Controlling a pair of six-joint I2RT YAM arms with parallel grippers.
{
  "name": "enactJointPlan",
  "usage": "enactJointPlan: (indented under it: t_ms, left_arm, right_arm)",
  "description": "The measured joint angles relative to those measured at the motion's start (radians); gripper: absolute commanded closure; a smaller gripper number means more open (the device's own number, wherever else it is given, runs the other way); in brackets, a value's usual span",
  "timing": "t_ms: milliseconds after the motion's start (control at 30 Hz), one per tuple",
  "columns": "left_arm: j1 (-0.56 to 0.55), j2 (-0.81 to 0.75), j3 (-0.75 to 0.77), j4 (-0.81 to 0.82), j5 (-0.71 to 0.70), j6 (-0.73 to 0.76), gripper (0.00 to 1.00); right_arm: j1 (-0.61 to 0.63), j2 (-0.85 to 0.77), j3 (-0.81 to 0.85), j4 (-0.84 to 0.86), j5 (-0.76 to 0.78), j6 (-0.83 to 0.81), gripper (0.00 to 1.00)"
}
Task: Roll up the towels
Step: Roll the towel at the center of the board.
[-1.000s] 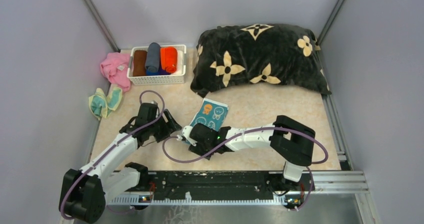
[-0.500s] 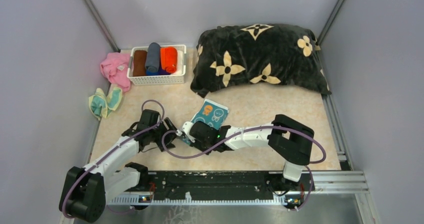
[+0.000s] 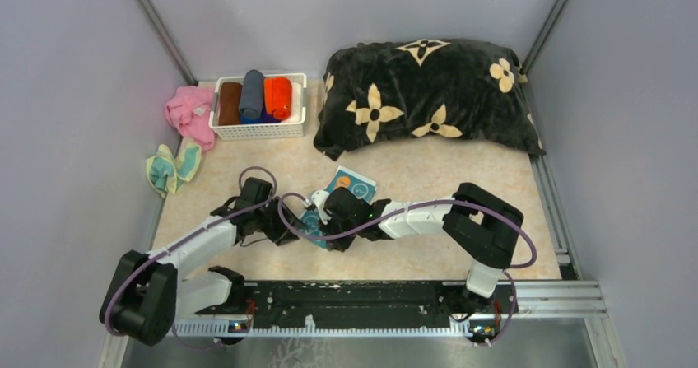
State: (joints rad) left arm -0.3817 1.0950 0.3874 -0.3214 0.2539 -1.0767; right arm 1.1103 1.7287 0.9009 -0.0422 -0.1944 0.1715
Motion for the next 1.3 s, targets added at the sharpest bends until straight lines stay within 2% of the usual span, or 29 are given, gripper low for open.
enactJointPlan:
  t_ms: [67, 167, 233, 267, 500, 633, 833, 1067, 1300]
  left_arm:
    - [-0.009, 0.035, 0.015, 0.012, -0.013, -0.008, 0.62]
    - [-0.016, 0.082, 0.032, 0.030, -0.033, -0.023, 0.81]
    - [-0.016, 0.100, 0.037, 0.037, -0.046, -0.027, 0.83]
    - [-0.016, 0.103, 0.039, 0.038, -0.051, -0.027, 0.81]
    - [-0.021, 0.054, 0.060, -0.014, -0.126, -0.007, 0.41]
    - [-0.019, -0.045, 0.062, -0.084, -0.185, 0.029, 0.31]
    - [-0.019, -0.204, 0.064, -0.179, -0.217, 0.088, 0.30]
    - [-0.019, -0.396, -0.030, -0.175, -0.156, 0.135, 0.35]
    - [-0.019, -0.407, -0.119, -0.124, -0.067, 0.142, 0.39]
  right_arm:
    - [-0.001, 0.000, -0.005, 0.008, -0.010, 0.009, 1.00]
    - [-0.002, 0.000, -0.011, 0.019, -0.024, 0.018, 1.00]
    - [-0.003, 0.000, -0.014, 0.026, -0.033, 0.024, 1.00]
    - [-0.005, 0.000, -0.020, 0.035, -0.040, 0.028, 1.00]
    - [-0.070, 0.000, -0.066, 0.111, -0.160, 0.092, 1.00]
    - [-0.134, 0.011, -0.113, 0.185, -0.287, 0.173, 1.00]
    - [-0.202, 0.057, -0.167, 0.322, -0.452, 0.304, 1.00]
    - [-0.268, 0.122, -0.207, 0.467, -0.591, 0.448, 1.00]
    - [-0.301, 0.164, -0.214, 0.523, -0.657, 0.540, 1.00]
